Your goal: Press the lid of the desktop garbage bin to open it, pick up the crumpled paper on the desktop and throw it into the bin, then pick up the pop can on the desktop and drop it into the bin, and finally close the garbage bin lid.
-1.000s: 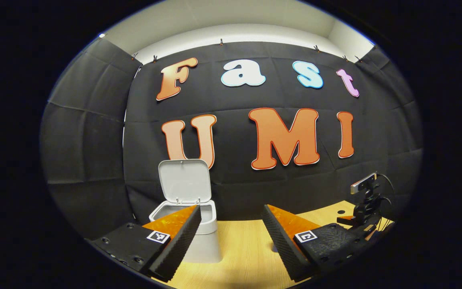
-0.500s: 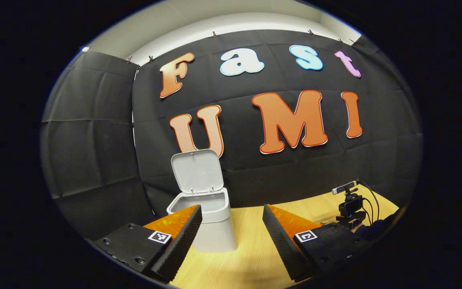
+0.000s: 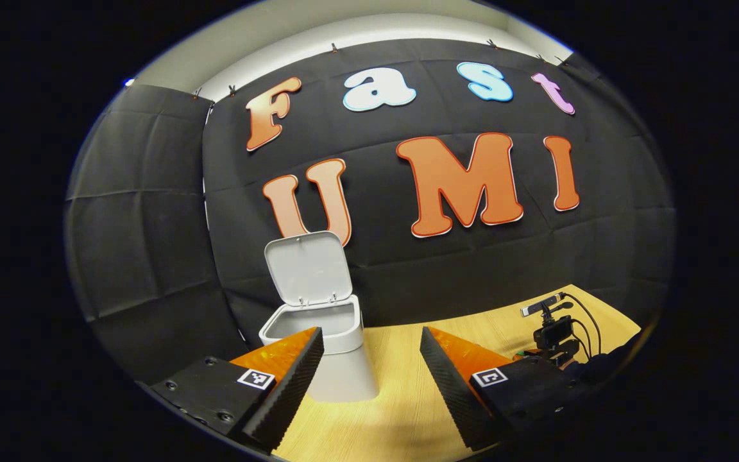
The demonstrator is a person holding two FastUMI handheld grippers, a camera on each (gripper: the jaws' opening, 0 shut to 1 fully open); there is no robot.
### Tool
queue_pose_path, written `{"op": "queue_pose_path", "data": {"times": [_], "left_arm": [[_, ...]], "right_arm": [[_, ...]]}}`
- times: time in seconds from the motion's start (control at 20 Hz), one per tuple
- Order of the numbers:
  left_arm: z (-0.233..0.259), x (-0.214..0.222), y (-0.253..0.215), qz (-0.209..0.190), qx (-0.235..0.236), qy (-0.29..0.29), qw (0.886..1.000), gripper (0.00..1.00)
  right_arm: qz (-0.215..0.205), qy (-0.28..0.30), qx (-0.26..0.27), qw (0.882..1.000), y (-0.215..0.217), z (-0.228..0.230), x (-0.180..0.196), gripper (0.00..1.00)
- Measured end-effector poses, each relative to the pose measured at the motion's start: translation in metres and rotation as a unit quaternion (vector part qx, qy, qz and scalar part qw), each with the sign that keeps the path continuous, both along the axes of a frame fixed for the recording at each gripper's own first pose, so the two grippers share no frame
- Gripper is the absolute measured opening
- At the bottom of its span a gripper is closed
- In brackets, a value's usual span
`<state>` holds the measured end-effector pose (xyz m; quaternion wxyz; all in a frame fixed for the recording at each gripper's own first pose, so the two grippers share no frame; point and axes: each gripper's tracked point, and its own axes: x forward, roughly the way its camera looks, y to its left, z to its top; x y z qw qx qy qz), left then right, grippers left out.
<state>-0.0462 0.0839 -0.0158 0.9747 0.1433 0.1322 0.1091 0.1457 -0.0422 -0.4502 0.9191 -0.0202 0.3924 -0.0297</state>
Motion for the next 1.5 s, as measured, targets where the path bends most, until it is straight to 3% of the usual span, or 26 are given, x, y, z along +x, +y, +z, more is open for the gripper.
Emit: {"op": "queue_pose_path", "data": {"times": [0.15, 0.3, 0.45, 0.55, 0.7, 0.8, 0.95, 1.1, 1.3, 1.5], "left_arm": [[-0.001, 0.003, 0.001, -0.010, -0.010, -0.005, 1.000, 0.95], [-0.003, 0.002, 0.007, -0.016, -0.030, -0.013, 0.999, 0.99], [-0.002, -0.001, 0.019, -0.017, -0.048, -0.026, 0.998, 0.95], [0.000, -0.005, 0.029, -0.016, -0.060, -0.036, 0.997, 0.99], [0.006, -0.013, 0.052, -0.009, -0.071, -0.057, 0.996, 0.95], [0.011, -0.020, 0.072, 0.001, -0.076, -0.070, 0.995, 0.96], [0.016, -0.034, 0.104, 0.023, -0.079, -0.084, 0.993, 0.96], [0.020, -0.052, 0.138, 0.046, -0.074, -0.096, 0.992, 0.96], [0.017, -0.082, 0.188, 0.091, -0.072, -0.099, 0.988, 0.95], [0.006, -0.109, 0.228, 0.134, -0.085, -0.093, 0.983, 0.98]], "right_arm": [[0.005, -0.019, 0.014, 1.000, 0.000, 0.022, 0.001, 0.13], [-0.002, -0.065, 0.041, 0.997, 0.000, 0.078, 0.009, 0.12], [0.027, -0.131, 0.057, 0.989, 0.027, 0.161, 0.023, 0.12], [0.057, -0.164, 0.074, 0.982, 0.060, 0.219, 0.033, 0.11], [0.109, -0.202, 0.112, 0.967, 0.123, 0.292, 0.045, 0.11], [0.144, -0.210, 0.128, 0.959, 0.169, 0.326, 0.029, 0.11], [0.193, -0.230, 0.152, 0.942, 0.261, 0.367, 0.036, 0.11], [0.232, -0.222, 0.167, 0.932, 0.347, 0.375, 0.052, 0.11], [0.257, -0.197, 0.160, 0.933, 0.436, 0.347, 0.075, 0.11], [0.248, -0.187, 0.138, 0.940, 0.468, 0.316, 0.092, 0.11]]}}
